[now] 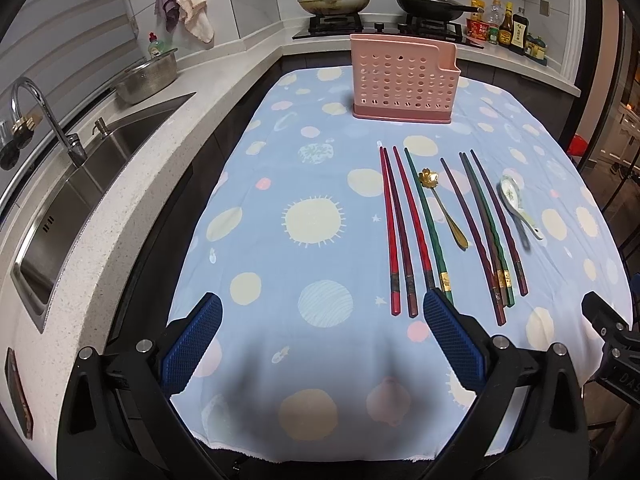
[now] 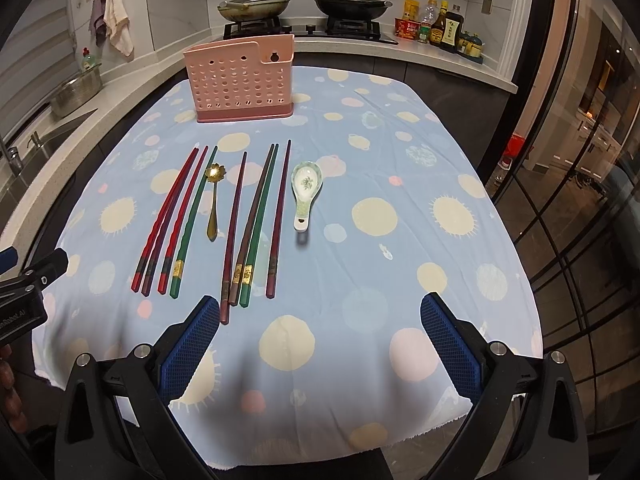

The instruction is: Organize utensils

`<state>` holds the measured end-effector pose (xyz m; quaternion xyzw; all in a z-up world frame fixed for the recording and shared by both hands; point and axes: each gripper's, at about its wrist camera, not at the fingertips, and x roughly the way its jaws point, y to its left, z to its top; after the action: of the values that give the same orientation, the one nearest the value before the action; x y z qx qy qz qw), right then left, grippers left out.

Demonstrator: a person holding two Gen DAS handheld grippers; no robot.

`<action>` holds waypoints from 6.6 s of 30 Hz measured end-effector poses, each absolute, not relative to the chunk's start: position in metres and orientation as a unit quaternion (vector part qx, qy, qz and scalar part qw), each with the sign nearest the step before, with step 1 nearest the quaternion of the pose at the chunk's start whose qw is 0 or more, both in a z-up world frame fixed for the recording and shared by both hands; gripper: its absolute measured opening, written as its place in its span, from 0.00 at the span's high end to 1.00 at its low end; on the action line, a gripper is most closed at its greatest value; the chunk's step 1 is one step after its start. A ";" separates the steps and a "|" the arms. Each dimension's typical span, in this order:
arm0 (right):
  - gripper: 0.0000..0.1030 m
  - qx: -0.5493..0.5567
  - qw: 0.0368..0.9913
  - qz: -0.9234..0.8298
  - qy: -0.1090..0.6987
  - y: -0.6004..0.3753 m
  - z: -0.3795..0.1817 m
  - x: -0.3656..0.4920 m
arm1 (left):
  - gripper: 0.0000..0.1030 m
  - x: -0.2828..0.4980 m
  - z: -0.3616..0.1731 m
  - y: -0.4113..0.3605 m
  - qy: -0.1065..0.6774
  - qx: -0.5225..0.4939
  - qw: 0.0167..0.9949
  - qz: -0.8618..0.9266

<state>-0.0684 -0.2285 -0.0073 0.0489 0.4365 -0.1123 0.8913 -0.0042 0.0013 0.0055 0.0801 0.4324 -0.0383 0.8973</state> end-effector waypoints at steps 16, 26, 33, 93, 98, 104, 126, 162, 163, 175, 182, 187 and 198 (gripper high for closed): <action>0.07 0.049 0.892 -0.111 0.435 -0.227 -0.006 -0.070 | 0.07 -0.006 0.006 0.001 0.432 0.080 0.898 -0.039; 0.07 0.048 0.892 -0.111 0.435 -0.226 -0.006 -0.071 | 0.07 -0.009 0.005 -0.001 0.434 0.080 0.896 -0.040; 0.07 0.047 0.892 -0.110 0.436 -0.223 -0.007 -0.072 | 0.07 -0.012 0.004 -0.003 0.436 0.079 0.896 -0.041; 0.07 0.088 0.875 -0.105 0.465 -0.243 -0.032 -0.028 | 0.34 0.060 -0.074 -0.015 0.522 0.050 0.845 -0.107; 0.07 0.090 0.880 -0.104 0.455 -0.243 -0.030 -0.017 | 0.44 0.064 -0.081 -0.018 0.527 0.047 0.840 -0.121; 0.18 0.097 0.879 -0.096 0.457 -0.248 -0.031 -0.002 | 0.68 0.064 -0.080 -0.017 0.522 0.053 0.841 -0.134; 0.88 0.192 0.850 -0.059 0.488 -0.274 -0.073 0.053 | 0.91 0.069 -0.080 -0.012 0.526 0.036 0.838 -0.140; 0.93 0.186 0.874 -0.055 0.446 -0.270 -0.038 0.007 | 0.93 0.048 -0.046 0.002 0.487 -0.008 0.857 -0.166; 0.93 0.186 0.875 -0.055 0.442 -0.271 -0.034 0.006 | 0.93 0.048 -0.039 0.004 0.480 -0.011 0.861 -0.166; 0.93 0.183 0.897 -0.050 0.400 -0.274 0.004 0.010 | 0.93 0.073 0.043 0.015 0.393 -0.037 0.904 -0.165; 0.93 0.183 0.907 -0.037 0.379 -0.277 0.025 0.026 | 0.93 0.102 0.084 0.013 0.344 -0.038 0.924 -0.162; 0.93 0.183 0.913 -0.025 0.364 -0.282 0.042 0.049 | 0.93 0.130 0.112 0.007 0.317 -0.039 0.933 -0.168; 0.93 0.177 0.930 -0.001 0.322 -0.299 0.093 0.132 | 0.93 0.188 0.196 -0.013 0.233 -0.051 0.950 -0.201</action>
<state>0.1322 -0.2988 0.0927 0.1769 0.3224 -0.0007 0.9299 0.1882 -0.0133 0.1960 -0.0505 0.2331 -0.2013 0.9500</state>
